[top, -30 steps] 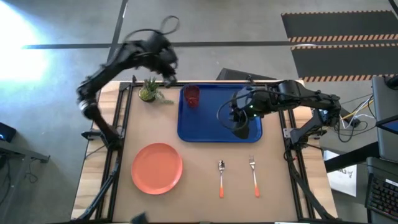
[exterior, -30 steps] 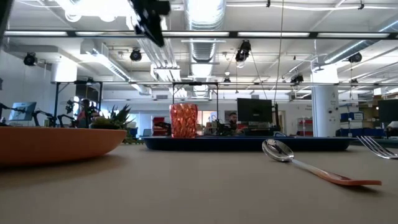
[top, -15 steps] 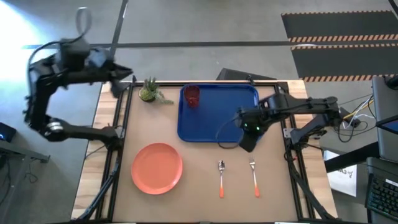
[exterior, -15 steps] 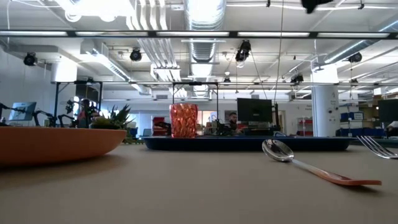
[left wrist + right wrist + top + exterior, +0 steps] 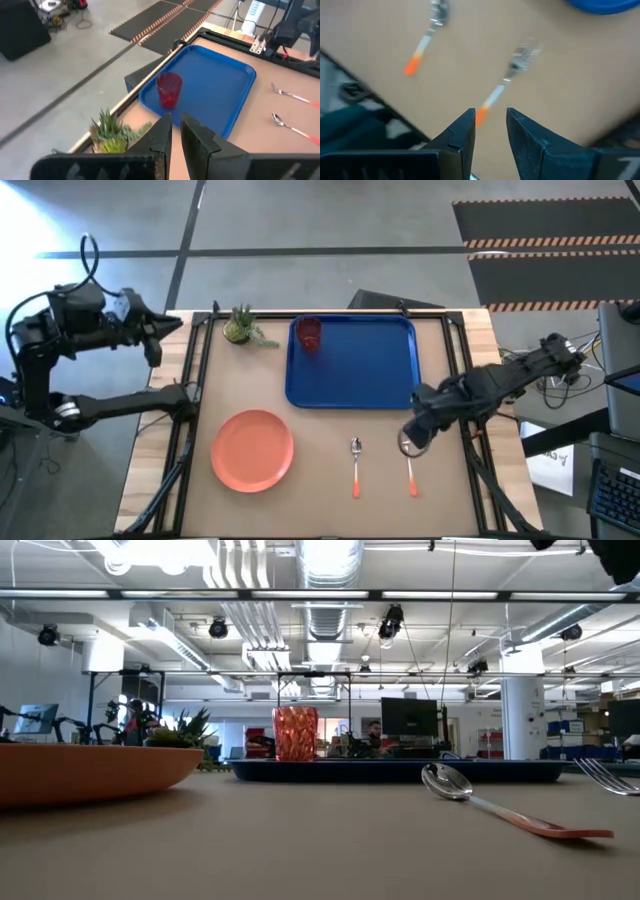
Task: Pick and place plate/cup/fork/spoon on tray
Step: Put the fork on the right side of the serving tray
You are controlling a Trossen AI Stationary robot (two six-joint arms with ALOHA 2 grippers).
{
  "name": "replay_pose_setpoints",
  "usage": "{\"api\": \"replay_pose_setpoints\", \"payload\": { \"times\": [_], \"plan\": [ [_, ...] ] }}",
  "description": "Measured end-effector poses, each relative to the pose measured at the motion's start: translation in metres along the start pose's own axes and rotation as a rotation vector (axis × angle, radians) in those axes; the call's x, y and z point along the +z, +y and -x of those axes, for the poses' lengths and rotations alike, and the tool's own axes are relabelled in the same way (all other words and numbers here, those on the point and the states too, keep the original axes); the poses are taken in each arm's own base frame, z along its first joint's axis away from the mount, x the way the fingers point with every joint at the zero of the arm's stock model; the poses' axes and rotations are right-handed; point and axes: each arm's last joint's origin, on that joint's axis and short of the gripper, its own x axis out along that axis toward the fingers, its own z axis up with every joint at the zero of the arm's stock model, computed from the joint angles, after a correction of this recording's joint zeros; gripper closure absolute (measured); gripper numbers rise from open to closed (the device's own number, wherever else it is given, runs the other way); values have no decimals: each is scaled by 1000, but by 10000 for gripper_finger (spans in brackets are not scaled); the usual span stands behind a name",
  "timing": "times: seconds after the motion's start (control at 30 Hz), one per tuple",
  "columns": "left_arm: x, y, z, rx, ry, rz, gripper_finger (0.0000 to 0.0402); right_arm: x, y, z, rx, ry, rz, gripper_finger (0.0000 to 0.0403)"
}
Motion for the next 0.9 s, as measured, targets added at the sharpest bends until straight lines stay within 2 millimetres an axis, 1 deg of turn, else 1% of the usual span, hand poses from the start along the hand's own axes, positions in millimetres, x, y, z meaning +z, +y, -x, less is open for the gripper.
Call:
{"api": "replay_pose_setpoints", "payload": {
  "times": [0.1,0.17,0.33,0.47,0.67,0.9],
  "plan": [
    [-14,0,-1,1,7,36,382,-11,-4,-19,58,-19,-21,303],
    [-21,0,-4,0,6,38,382,-16,-8,-35,58,-4,-43,303],
    [-25,0,-10,-1,-28,63,382,-30,-14,-72,-28,98,-98,303],
    [-22,0,-13,-5,-46,61,382,-34,-9,-91,-88,140,-99,300],
    [-16,0,-22,-4,-33,60,382,-32,7,-117,-58,131,-60,264],
    [-14,0,-26,-5,-18,51,382,-32,8,-146,-164,145,-42,213]
  ]
}}
